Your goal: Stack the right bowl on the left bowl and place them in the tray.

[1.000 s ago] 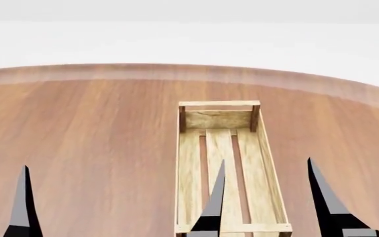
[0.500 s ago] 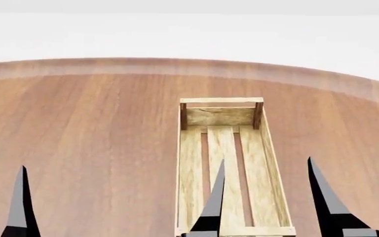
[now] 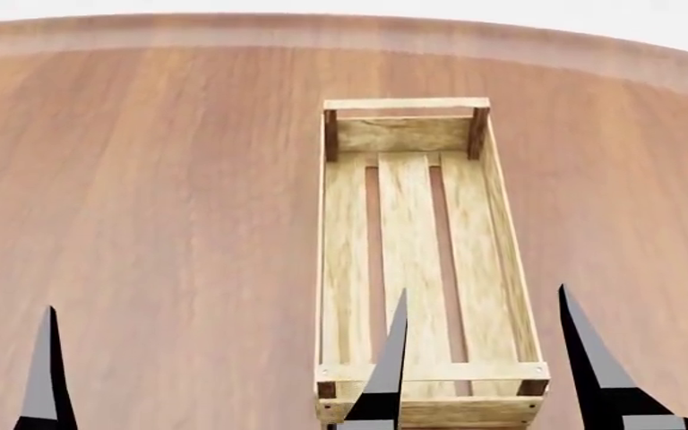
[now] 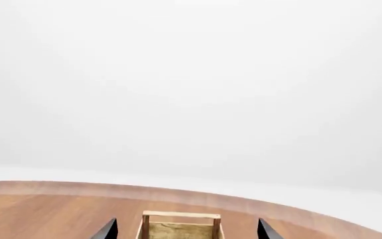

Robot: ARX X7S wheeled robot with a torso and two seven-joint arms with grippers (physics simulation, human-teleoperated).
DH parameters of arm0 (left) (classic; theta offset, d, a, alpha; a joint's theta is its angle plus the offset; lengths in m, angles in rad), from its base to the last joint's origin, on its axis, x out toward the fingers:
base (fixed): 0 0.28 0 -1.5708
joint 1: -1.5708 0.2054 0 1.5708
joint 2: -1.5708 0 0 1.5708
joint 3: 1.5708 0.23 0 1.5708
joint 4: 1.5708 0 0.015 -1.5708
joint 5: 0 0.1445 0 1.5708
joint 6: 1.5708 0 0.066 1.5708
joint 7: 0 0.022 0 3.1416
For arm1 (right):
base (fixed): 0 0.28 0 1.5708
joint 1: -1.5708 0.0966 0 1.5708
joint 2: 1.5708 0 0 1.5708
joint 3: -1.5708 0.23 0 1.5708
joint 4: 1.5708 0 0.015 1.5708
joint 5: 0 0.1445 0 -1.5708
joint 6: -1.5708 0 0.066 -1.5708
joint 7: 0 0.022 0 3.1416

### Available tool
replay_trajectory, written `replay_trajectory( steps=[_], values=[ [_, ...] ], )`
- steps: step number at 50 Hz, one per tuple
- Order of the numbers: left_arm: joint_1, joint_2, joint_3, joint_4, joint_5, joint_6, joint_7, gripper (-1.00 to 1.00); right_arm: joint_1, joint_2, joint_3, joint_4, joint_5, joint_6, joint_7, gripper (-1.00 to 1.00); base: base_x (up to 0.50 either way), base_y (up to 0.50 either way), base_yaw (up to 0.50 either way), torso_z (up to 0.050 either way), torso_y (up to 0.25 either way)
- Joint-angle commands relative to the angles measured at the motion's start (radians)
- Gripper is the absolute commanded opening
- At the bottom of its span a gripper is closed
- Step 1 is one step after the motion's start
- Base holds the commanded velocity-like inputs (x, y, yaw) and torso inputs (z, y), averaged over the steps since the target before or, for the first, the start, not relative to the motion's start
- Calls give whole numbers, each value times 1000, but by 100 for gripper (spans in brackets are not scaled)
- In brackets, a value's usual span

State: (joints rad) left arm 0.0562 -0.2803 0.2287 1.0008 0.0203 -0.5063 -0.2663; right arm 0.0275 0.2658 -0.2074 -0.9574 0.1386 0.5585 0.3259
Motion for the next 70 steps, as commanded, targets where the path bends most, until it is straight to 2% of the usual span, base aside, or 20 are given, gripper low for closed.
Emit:
replay_trajectory(
  steps=[1, 22, 26, 33, 35, 37, 40, 42, 44, 45, 46, 47, 49, 53, 55, 57, 58, 65, 66, 70],
  values=[
    [-8, 13, -31, -25, -3, 19, 25, 100, 4, -12, 26, 37, 1, -34, -24, 100, 0, 0, 0, 41, -189],
    [-2, 1, -25, -16, -3, 18, 13, 100, 5, -1, 24, 30, 11, -32, -11, 100, 0, 0, 0, 41, -190],
    [12, 28, -81, -27, -96, 20, 23, 100, 7, 0, 20, 28, 10, -28, -8, 100, 0, 0, 0, 21, -95],
    [30, 29, -106, -22, -130, -21, 17, 100, 5, -1, 19, 39, 16, -40, -5, 100, 0, 0, 0, 0, 0],
    [17, 23, -80, -14, -72, -95, -17, 100, 10, 0, 15, 33, 18, -30, -4, 100, 0, 0, 0, 0, 0],
    [14, 51, -141, 10, -174, -145, 2, 100, 10, 1, 14, 34, 18, -33, -4, 100, 0, 0, 0, 0, 0],
    [1, 47, -151, 35, -194, -217, -6, 100, 8, 2, 15, 34, 19, -34, -1, 100, 0, 0, 0, 0, 0],
    [-6, 25, -151, 45, -212, -273, -49, 100, 10, 3, 14, 32, 21, -33, 0, 100, 0, 0, 0, 0, 0],
    [6, 52, -193, 46, -248, -267, -192, 100, 9, 3, 14, 35, 23, -36, -1, 100, 0, 0, 0, 0, 0],
    [8, -16, -152, 45, -261, -236, -157, 100, 9, 3, 11, 37, 23, -38, -1, 100, 0, 0, 0, 0, 0],
    [8, -28, -148, 45, -274, -232, -173, 100, 9, 3, 11, 37, 23, -38, 0, 100, 0, 0, 0, 0, 0],
    [7, -1, -241, 46, -424, -279, -302, 100, 8, 3, 10, 39, 23, -40, 1, 100, 0, 0, 0, 0, 0],
    [-29, -85, -275, 45, -702, -329, -394, 100, 8, 5, 10, 41, 24, -41, 1, 100, 0, 0, 0, 0, 0],
    [-34, -92, -318, 26, -797, -339, -435, 100, 10, 6, 9, 43, 25, -42, 3, 100, 0, 0, 0, 0, 0],
    [-54, -101, -377, -7, -981, -425, -483, 100, 10, 7, 8, 41, 25, -40, 5, 100, 0, 0, 0, 0, 0],
    [-76, -129, -359, -9, -997, -485, -521, 100, 10, 8, 8, 43, 26, -41, 5, 100, 0, 0, 0, 0, 0],
    [-79, -116, -402, -49, -1125, -502, -551, 100, 10, 9, 8, 44, 26, -42, 6, 100, 0, 0, 0, 0, 0],
    [-70, -83, -456, -114, -1297, -499, -602, 100, 11, 12, 6, 39, 28, -38, 11, 100, 0, 0, 0, 0, 0],
    [-68, -93, -437, -100, -1260, -506, -591, 100, 12, 13, 5, 38, 28, -38, 11, 100, 0, 0, 0, 0, 0],
    [-66, -89, -444, -126, -1325, -513, -629, 100, 11, 15, 5, 42, 29, -43, 12, 100, 0, 0, 0, 0, 0]
  ],
)
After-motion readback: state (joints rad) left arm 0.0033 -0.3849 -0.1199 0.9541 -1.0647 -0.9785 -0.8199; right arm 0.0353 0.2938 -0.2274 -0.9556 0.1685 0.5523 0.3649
